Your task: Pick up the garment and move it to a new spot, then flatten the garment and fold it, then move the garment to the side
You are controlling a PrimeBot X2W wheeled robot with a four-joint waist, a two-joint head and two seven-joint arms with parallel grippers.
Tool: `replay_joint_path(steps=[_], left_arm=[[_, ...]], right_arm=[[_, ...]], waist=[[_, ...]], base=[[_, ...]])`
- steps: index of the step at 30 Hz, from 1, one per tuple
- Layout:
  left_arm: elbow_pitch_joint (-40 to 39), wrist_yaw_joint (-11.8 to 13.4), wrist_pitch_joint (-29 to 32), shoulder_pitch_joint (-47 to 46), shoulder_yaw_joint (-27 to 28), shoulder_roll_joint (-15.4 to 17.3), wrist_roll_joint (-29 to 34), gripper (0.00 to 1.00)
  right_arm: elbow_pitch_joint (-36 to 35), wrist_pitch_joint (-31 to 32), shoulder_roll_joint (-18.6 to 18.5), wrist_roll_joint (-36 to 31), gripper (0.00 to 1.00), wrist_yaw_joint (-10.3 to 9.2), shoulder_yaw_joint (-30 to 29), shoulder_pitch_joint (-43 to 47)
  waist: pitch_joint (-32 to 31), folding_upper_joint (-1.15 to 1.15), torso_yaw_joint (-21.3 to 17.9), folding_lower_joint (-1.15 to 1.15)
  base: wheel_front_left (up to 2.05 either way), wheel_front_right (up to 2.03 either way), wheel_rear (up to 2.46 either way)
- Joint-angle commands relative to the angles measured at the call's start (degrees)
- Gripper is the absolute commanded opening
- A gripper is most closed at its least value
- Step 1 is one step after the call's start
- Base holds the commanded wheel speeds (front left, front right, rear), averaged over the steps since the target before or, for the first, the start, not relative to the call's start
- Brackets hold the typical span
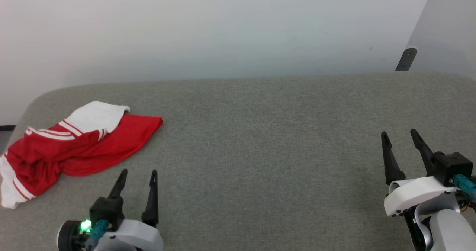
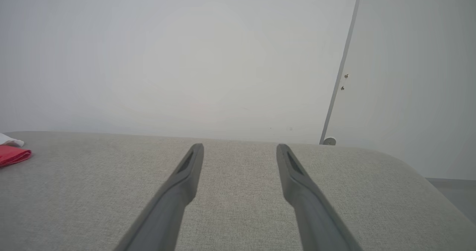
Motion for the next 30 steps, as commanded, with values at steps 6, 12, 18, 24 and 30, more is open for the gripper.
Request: replay_joint_path(steps=[6,12,18,24,30], left_arm=[[0.4,-0.6,-0.3,-0.5,0.5,-0.6,0.9,1.00],[0.8,-1.1,-0.3,-0.7,1.1,-0.9,0.8,1.00],[1.1,-0.9,-0.3,-0.6,1.9,-1.7,0.4,1.00],[0.8,0.2,-0.3,1.0,2.8,-2.7,0.1,1.00],[0.6,0.4,-0.3,2.8,2.8,-3.2,0.6,1.00]], right_arm=[[-0.1,-0.4,-0.1,0.0,1.00,0.04,-0.8,0.9],[-0.2,-0.4,0.2,0.8,1.00,0.04,-1.0,1.7],[-1.3,-0.4,0.3,2.0,1.00,0.04,0.3,3.2],[-1.9,-0.4,0.6,3.3,1.00,0.04,2.9,4.5],[-1.8,-0.4,2.2,4.1,1.00,0.03,5.5,6.1]], waist=[[0.1,0.00,1.0,0.00],[-0.1,0.00,3.7,0.00],[-0.2,0.00,9.3,0.00],[-0.5,0.00,16.8,0.00],[-1.7,0.00,25.0,0.00]], base=[[0.00,0.00,0.00],[0.00,0.00,0.00],[0.00,0.00,0.00],[0.00,0.00,0.00],[0.00,0.00,0.00]])
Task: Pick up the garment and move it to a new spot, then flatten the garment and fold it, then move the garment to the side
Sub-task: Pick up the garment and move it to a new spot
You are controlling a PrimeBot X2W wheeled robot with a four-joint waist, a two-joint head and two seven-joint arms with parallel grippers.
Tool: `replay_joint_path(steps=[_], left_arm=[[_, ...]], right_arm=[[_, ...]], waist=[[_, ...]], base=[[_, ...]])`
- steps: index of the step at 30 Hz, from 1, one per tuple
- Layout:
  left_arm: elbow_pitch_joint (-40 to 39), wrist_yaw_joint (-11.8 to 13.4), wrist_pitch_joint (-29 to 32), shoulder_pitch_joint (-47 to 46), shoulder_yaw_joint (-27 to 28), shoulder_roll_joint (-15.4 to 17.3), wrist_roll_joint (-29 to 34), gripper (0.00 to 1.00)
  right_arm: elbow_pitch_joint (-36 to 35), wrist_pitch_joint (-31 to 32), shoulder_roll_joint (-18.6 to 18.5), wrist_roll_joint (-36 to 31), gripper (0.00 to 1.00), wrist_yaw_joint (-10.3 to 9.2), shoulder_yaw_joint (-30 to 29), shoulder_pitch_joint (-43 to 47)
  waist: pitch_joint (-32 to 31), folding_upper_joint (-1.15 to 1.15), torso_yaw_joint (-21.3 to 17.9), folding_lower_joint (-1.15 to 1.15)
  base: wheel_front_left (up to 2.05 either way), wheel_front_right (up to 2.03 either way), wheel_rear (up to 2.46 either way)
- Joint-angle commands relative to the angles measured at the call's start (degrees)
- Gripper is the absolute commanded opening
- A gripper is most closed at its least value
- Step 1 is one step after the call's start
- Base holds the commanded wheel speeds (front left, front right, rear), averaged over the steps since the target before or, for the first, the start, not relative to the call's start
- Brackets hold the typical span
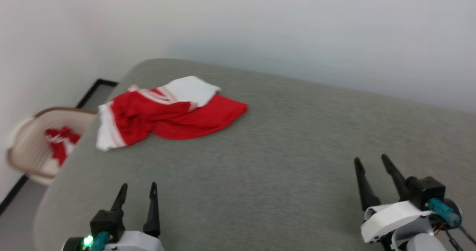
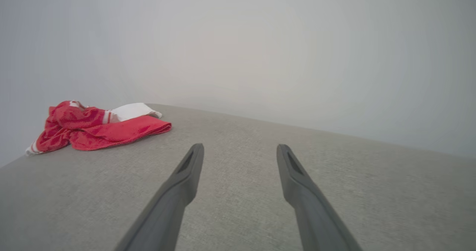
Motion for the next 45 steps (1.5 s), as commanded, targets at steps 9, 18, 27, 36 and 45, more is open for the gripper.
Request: replay_joint_path(steps=[9,18,27,36,45], left_arm=[[-4.3,2.8,0.0,3.5,4.2,-0.8,-2.7,1.00],[-8.5,4.8,0.0,8.1,5.9,-1.2,-5.7,1.00],[-5.8,1.8,0.0,5.1,3.0,-0.5,-3.3,1.00],[4.2,-3.4,0.0,-10.9,-3.4,5.4,-0.9,1.00],[16.2,-4.2,5.5,-30.6,-2.9,12.5,-18.4,1.00]], right_arm=[[3.2,-0.3,1.5,1.6,1.00,0.02,9.5,-4.4],[6.6,-0.3,0.9,5.3,1.00,0.02,17.7,-10.5],[4.8,-0.3,0.7,6.5,1.00,0.02,14.1,-6.8],[0.5,-0.3,1.4,3.6,1.00,0.02,9.2,-2.1],[-5.3,-0.3,0.5,4.0,1.00,0.02,9.8,-6.7]], waist=[[1.9,0.00,12.1,0.00],[3.4,0.00,12.9,0.00],[2.2,0.00,11.7,0.00],[3.6,0.00,4.9,0.00],[14.9,0.00,-11.1,0.00]], base=[[0.00,0.00,0.00],[0.00,0.00,0.00],[0.00,0.00,0.00],[0.00,0.00,0.00],[0.00,0.00,0.00]])
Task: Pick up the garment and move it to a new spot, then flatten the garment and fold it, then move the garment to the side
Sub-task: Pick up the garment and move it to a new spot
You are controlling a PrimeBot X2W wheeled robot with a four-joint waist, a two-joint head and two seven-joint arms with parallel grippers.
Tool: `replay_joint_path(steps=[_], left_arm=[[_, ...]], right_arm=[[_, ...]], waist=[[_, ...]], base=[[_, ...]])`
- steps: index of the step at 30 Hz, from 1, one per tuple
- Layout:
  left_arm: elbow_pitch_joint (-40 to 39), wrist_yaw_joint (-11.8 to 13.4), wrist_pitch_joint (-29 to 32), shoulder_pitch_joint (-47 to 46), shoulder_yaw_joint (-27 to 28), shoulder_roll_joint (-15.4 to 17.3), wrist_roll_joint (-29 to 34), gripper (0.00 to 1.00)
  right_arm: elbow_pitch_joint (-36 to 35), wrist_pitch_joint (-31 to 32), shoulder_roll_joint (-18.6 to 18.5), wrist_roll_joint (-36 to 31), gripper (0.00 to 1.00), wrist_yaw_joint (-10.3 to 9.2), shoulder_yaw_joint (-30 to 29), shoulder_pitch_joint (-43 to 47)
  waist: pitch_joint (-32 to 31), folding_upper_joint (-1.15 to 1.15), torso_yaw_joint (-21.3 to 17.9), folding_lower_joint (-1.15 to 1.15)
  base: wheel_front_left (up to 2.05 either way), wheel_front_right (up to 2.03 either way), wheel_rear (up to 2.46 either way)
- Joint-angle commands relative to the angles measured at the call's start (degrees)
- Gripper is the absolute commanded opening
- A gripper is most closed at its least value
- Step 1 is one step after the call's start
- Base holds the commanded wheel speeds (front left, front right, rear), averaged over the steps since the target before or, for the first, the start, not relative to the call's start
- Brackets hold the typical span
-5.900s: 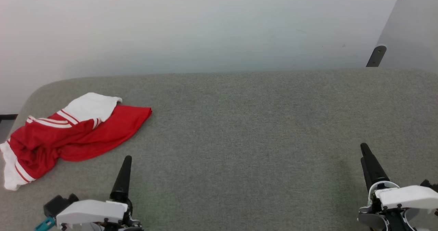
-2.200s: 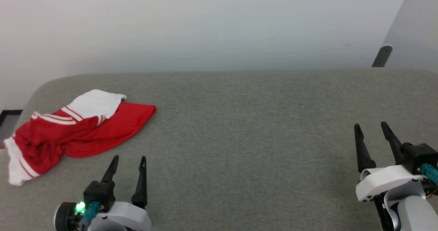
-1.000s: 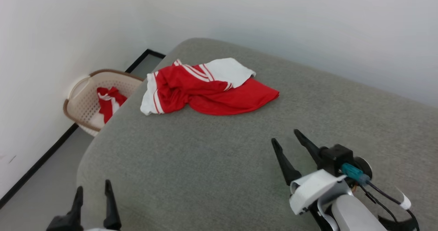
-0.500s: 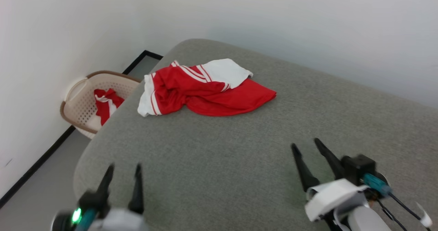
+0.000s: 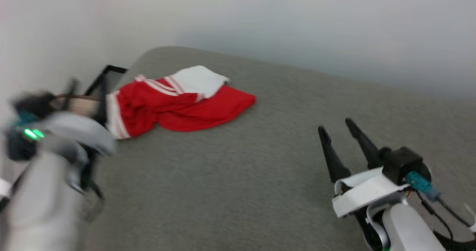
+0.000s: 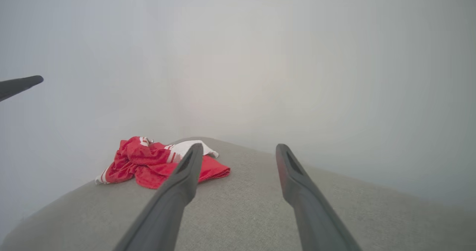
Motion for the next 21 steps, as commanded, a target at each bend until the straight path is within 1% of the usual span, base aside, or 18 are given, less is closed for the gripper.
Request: replay_joint_path(steps=[1,3,7,12,15,19,21], left_arm=[[0.6,-0.1,0.5,-1.6,-0.1,0.9,-0.9,1.00],[3.4,-0.1,2.6,-5.2,-0.4,4.7,-2.1,1.00],[9.6,-0.1,7.1,-11.3,-1.8,10.0,-3.1,1.00],[16.8,-0.1,17.2,-15.7,-4.5,13.3,-6.9,1.00],[20.7,-0.1,23.6,-16.9,-3.8,15.0,-10.9,1.00],[26.0,-0.1,31.2,-16.5,-4.0,17.3,-13.1,1.00],[28.1,-0.1,33.2,-16.4,-4.0,18.2,-13.6,1.00]], right_arm=[[-0.4,-0.3,-0.2,0.1,1.00,0.02,-0.2,-1.0],[-1.6,-0.3,0.0,0.3,1.00,0.02,-0.2,-1.9],[-3.3,-0.3,0.7,0.7,1.00,0.02,-0.5,-2.8],[-4.5,-0.3,1.2,0.3,1.00,0.02,-0.3,-3.3],[-5.2,-0.3,1.4,0.1,1.00,0.02,-0.2,-3.9],[-6.0,-0.3,1.8,0.6,1.00,0.02,0.6,-4.3],[-6.5,-0.3,1.9,0.7,1.00,0.02,1.0,-4.6]], waist=[[13.4,0.00,-14.6,0.00],[15.8,0.00,-17.5,0.00],[19.4,0.00,-22.0,0.00],[20.9,0.00,-25.8,0.00],[20.8,0.00,-27.5,0.00],[20.6,0.00,-29.5,0.00],[20.8,0.00,-30.2,0.00]], base=[[0.00,0.00,0.00],[0.00,0.00,0.00],[0.00,0.00,0.00],[0.00,0.00,0.00],[0.00,0.00,0.00],[0.00,0.00,0.00],[0.00,0.00,0.00]])
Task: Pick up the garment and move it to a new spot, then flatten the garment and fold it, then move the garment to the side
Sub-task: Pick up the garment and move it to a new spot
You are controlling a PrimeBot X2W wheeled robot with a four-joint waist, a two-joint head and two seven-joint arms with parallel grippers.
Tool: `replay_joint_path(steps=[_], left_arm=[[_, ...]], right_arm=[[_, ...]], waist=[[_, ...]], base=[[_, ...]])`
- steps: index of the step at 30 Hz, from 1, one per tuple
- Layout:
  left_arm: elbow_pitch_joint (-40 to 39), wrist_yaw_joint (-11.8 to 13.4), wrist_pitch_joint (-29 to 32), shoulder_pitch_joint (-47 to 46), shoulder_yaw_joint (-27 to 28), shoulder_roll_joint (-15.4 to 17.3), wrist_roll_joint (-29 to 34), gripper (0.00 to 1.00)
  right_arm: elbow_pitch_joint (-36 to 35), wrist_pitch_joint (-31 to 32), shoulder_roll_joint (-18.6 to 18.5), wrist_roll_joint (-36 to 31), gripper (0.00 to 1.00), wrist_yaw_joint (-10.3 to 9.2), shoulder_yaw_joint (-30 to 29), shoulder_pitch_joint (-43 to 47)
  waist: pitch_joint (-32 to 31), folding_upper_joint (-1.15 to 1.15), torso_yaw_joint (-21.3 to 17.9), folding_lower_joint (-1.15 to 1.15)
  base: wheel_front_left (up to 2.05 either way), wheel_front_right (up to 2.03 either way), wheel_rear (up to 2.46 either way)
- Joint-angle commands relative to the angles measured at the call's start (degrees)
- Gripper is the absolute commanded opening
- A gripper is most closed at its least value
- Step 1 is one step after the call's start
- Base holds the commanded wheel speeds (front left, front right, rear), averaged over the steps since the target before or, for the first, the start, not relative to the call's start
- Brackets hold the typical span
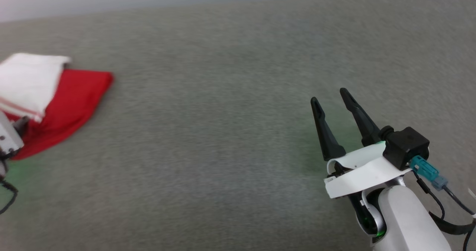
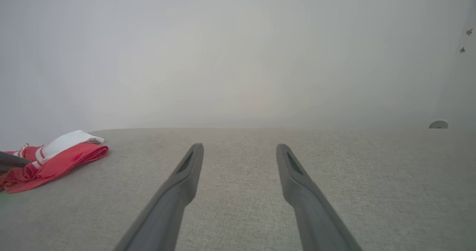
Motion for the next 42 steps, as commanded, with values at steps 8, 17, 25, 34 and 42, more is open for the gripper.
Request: replay_joint_path(steps=[8,17,25,34,42], left_arm=[[5.3,-0.1,0.0,1.7,-0.3,-2.1,-1.4,1.00],[3.7,-0.4,-5.5,5.3,0.2,-4.1,-6.1,0.00],[-5.2,-0.2,-15.8,6.0,-2.3,-0.5,-9.7,0.00],[-23.1,-0.1,-19.8,9.9,-11.3,1.7,-16.7,0.00],[-38.8,-0.1,-16.3,12.0,-21.7,1.6,-18.8,0.00]], right_arm=[[-1.4,-0.3,0.5,-0.1,1.00,0.02,1.9,-0.8],[-1.1,-0.3,-0.4,-0.5,1.00,0.02,3.1,0.1],[0.6,-0.3,-0.6,1.0,1.00,0.02,3.7,2.0],[0.9,-0.3,-0.4,2.2,1.00,0.02,1.8,4.8],[-0.3,-0.3,0.1,2.8,1.00,0.02,-1.2,7.2]], waist=[[6.6,0.00,-7.3,0.00],[3.2,0.00,-5.3,0.00],[-3.7,0.00,-1.9,0.00],[-9.4,0.00,-0.8,0.00],[-10.4,0.00,-2.4,0.00]], base=[[0.00,0.00,0.00],[0.00,0.00,0.00],[0.00,0.00,0.00],[0.00,0.00,0.00],[0.00,0.00,0.00]])
